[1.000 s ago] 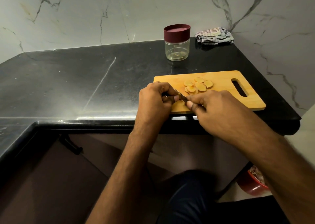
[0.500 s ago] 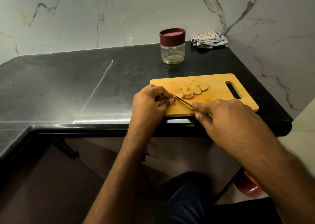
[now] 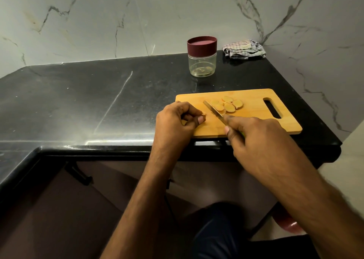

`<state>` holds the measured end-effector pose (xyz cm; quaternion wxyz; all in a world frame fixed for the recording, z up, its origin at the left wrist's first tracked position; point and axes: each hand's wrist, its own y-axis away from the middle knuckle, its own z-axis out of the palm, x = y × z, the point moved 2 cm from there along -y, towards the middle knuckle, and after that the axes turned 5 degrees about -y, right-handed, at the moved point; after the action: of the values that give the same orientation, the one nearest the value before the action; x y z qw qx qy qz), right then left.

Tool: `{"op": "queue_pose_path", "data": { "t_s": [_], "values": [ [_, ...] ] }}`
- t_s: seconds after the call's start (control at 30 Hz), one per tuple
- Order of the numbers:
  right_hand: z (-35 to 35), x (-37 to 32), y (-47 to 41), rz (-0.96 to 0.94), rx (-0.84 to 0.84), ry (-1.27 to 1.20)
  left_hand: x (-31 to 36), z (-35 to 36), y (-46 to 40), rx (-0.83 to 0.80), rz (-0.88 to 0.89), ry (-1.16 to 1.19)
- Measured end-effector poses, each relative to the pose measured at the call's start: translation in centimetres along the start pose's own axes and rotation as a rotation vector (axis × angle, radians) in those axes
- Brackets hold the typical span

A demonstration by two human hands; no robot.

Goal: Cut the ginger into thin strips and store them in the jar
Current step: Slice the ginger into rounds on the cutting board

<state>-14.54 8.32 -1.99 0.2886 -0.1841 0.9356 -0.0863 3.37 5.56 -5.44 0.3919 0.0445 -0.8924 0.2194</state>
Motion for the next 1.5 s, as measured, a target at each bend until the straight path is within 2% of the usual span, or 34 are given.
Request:
{"op": "queue_pose_path", "data": {
  "t_s": [0.13,0.4,0.67,0.9,1.0,1.3,1.5],
  "values": [
    [0.3,-0.1,0.5,0.003,-0.051,-0.018,0.0,0.0,0.0,-0.015,-0.021,0.004],
    [0.4,0.1,1.0,0.008,-0.051,-0.024,0.2,-0.1,0.1,-0.016,-0.013,-0.008],
    [-0.2,0.6,0.6,0.038,-0.083,0.058,-0.4,-0.3,0.4,0.068,0.000,-0.012],
    [0.1,0.4,-1.6,0.024,-0.021,0.153,-0.5,-0.4,0.2,0.029,-0.027,0.015],
    [-0.2,0.2,-1.8,0.033,0.043,0.100,-0.4,-0.3,0.2,0.023,-0.031,0.023],
    [0.8,-0.9,0.1,0.015,-0.074,0.017,-0.5,-0.2,0.2,0.023,-0.019,0.004],
    [0.7,-0.8,0.2,-0.006,-0.040,-0.004,-0.3,-0.2,0.4,0.008,0.011,0.008]
  ]
}}
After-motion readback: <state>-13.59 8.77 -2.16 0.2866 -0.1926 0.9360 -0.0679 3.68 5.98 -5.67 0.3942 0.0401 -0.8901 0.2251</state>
